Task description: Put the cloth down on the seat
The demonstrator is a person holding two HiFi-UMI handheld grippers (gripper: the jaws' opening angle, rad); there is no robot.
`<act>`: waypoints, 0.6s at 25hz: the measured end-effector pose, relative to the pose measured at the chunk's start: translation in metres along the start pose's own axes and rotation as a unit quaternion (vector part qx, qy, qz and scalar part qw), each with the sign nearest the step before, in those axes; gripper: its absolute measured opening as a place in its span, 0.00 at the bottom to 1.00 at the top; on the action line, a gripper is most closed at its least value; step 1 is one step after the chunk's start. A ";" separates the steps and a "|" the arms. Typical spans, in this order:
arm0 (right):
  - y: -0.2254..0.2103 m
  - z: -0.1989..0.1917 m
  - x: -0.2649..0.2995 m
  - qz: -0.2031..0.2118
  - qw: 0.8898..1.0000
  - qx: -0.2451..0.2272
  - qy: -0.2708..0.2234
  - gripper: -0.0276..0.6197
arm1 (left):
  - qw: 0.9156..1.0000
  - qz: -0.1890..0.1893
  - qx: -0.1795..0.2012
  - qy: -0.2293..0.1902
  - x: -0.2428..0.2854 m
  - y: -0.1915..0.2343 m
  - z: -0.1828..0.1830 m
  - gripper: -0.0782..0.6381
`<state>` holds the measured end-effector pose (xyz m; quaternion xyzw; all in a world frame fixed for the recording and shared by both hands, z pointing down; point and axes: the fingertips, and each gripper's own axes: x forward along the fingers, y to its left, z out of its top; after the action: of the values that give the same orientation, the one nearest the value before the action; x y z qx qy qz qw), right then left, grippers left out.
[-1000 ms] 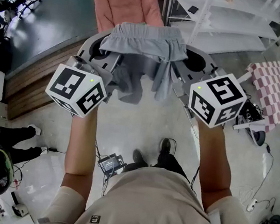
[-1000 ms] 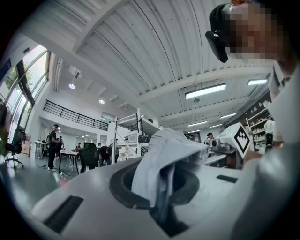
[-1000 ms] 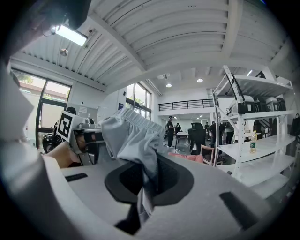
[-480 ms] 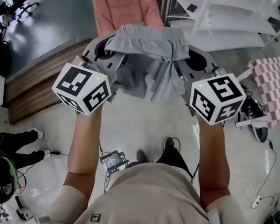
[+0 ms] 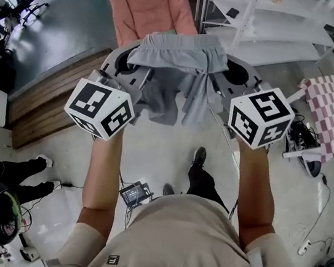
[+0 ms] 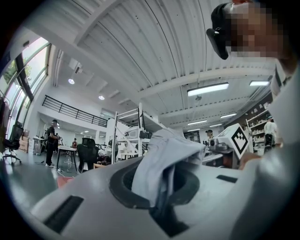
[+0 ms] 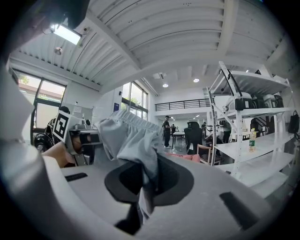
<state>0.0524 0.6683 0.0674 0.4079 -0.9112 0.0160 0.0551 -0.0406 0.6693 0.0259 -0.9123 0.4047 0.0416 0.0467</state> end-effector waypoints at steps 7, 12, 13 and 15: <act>-0.061 -0.004 0.042 0.032 0.999 0.006 -0.006 0.06 | 1.000 0.028 0.007 0.013 0.062 0.032 -0.015 0.15; -0.114 -0.001 0.073 0.051 0.999 0.001 -0.005 0.06 | 0.999 0.047 0.003 0.013 0.115 0.055 -0.025 0.15; -0.123 0.000 0.079 0.054 0.999 0.000 -0.005 0.06 | 0.999 0.050 0.002 0.014 0.124 0.060 -0.027 0.15; -0.140 0.002 0.091 0.059 0.998 0.000 -0.006 0.06 | 0.998 0.056 0.001 0.015 0.141 0.070 -0.030 0.15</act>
<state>0.0962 0.5072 0.0736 0.3533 -0.9341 0.0166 0.0490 0.0030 0.5151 0.0358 -0.8889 0.4554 0.0299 0.0392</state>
